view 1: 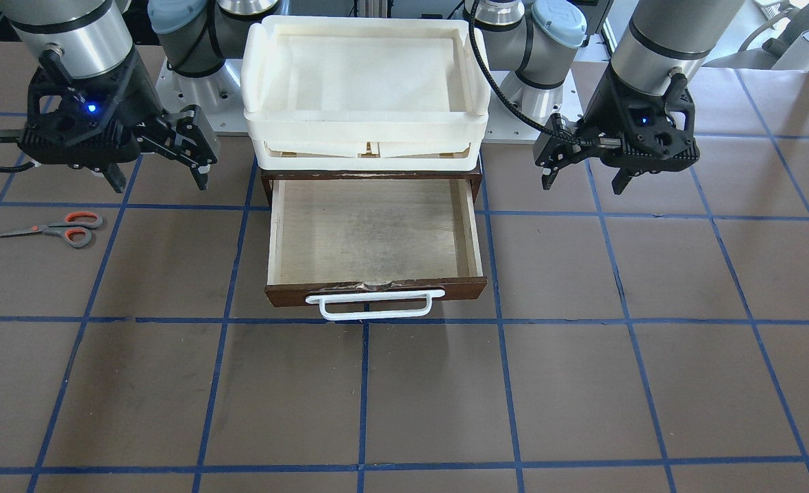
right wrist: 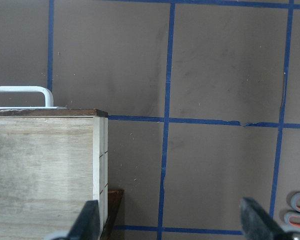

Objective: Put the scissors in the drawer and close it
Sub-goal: 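Move the right gripper outward and down toward the grey-orange scissors, then lower the right gripper over the scissors handles and close on them, then lift the scissors with the right gripper and carry toward the drawer, then lower the held scissors into the open drawer with the right gripper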

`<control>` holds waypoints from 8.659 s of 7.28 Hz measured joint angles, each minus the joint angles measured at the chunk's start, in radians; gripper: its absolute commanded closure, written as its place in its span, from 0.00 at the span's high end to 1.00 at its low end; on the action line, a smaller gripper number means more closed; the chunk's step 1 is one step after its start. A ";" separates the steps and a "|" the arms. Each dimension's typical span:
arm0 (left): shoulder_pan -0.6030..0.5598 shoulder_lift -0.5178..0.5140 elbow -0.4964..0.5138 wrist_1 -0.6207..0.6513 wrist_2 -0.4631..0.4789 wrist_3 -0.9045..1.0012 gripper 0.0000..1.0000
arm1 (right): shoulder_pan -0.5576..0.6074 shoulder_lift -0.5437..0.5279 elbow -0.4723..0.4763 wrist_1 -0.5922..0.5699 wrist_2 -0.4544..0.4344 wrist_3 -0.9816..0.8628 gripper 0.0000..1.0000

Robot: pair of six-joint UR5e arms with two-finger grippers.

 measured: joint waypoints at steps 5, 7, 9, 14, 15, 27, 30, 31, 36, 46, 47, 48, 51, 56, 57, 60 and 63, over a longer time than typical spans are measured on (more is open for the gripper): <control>0.000 0.001 -0.001 0.000 0.005 0.013 1.00 | -0.005 0.001 0.003 0.001 0.010 -0.016 1.00; 0.000 0.002 -0.001 0.000 0.006 0.014 1.00 | -0.027 -0.004 0.019 0.013 0.007 -0.137 1.00; 0.000 0.001 -0.002 -0.001 0.007 0.015 1.00 | -0.106 -0.019 0.052 0.018 -0.002 -0.361 1.00; 0.000 0.002 -0.008 0.001 0.008 0.015 1.00 | -0.518 -0.051 0.223 0.010 -0.005 -1.352 1.00; 0.000 0.003 -0.012 0.001 0.008 0.015 1.00 | -0.628 -0.052 0.285 -0.019 -0.005 -1.560 1.00; 0.000 0.004 -0.015 0.002 0.016 0.015 1.00 | -0.898 0.156 0.754 -0.799 -0.006 -2.447 1.00; 0.000 0.004 -0.015 0.003 0.017 0.007 1.00 | -0.896 0.171 0.762 -0.818 -0.003 -2.508 0.94; 0.000 0.004 -0.015 0.003 0.017 0.006 1.00 | -0.895 0.171 0.765 -0.818 -0.003 -2.519 0.90; 0.000 0.004 -0.015 0.003 0.016 0.007 1.00 | -0.892 0.172 0.775 -0.818 -0.004 -2.528 0.58; 0.000 0.003 -0.015 0.006 0.015 0.004 1.00 | -0.864 0.142 0.725 -0.798 -0.005 -2.511 0.12; 0.000 0.002 -0.015 0.007 0.015 0.002 1.00 | -0.840 0.125 0.685 -0.757 -0.005 -2.497 0.11; 0.000 0.002 -0.015 0.008 0.015 0.001 1.00 | -0.803 0.103 0.632 -0.701 -0.006 -2.480 0.11; 0.000 0.003 -0.015 0.010 0.014 0.001 1.00 | -0.646 0.039 0.391 -0.454 -0.006 -2.361 0.11; 0.002 0.003 -0.015 0.011 0.013 0.010 1.00 | -0.240 0.032 0.137 -0.199 -0.006 -1.894 0.11; 0.002 0.004 -0.015 0.010 0.013 0.010 1.00 | -0.150 0.035 0.128 -0.197 -0.005 -1.798 0.11; 0.001 0.003 -0.016 0.011 0.009 0.013 1.00 | 0.108 0.074 0.122 -0.212 0.000 -1.487 0.11; 0.001 0.002 -0.016 0.011 0.009 0.014 1.00 | 0.321 0.179 0.121 -0.311 0.026 -1.256 0.11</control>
